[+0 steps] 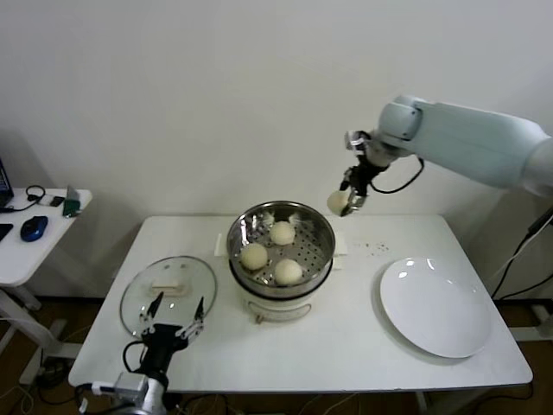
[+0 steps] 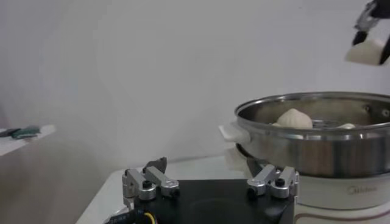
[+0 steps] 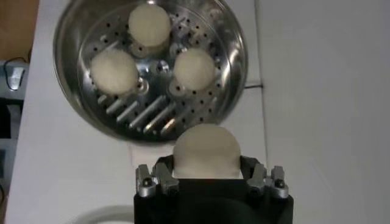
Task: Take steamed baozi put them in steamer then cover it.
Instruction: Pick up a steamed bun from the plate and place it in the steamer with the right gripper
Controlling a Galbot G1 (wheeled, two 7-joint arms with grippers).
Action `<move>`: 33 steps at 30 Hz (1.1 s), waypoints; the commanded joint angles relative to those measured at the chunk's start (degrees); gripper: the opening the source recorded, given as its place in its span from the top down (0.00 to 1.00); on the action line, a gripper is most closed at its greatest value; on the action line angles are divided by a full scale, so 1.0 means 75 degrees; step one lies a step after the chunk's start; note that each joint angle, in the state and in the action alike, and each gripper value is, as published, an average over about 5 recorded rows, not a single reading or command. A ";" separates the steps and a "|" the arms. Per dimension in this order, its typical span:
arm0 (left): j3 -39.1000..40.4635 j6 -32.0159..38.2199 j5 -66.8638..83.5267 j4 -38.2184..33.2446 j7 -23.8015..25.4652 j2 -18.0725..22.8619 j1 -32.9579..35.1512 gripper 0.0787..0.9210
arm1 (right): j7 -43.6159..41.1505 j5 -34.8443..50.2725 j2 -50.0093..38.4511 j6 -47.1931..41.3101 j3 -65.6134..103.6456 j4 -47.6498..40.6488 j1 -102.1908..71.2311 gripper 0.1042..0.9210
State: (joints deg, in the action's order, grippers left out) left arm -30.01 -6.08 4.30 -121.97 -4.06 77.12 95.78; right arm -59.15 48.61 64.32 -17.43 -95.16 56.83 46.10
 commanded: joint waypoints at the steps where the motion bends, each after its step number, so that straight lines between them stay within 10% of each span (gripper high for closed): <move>1: 0.0045 0.0022 0.0116 -0.0025 0.0020 -0.0075 -0.0013 0.12 | 0.0490 0.1316 0.1565 -0.0464 -0.0956 0.0273 0.0142 0.28; 33: 0.0065 -0.0147 0.0142 0.0056 0.0013 -0.0175 -0.0380 0.12 | 0.0593 0.0269 0.1921 -0.0423 -0.1009 -0.0457 -0.1123 0.22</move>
State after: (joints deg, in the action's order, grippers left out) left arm -29.62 -7.09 5.33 -121.72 -3.98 75.89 93.19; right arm -54.91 51.35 78.00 -20.23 -102.80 54.26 38.87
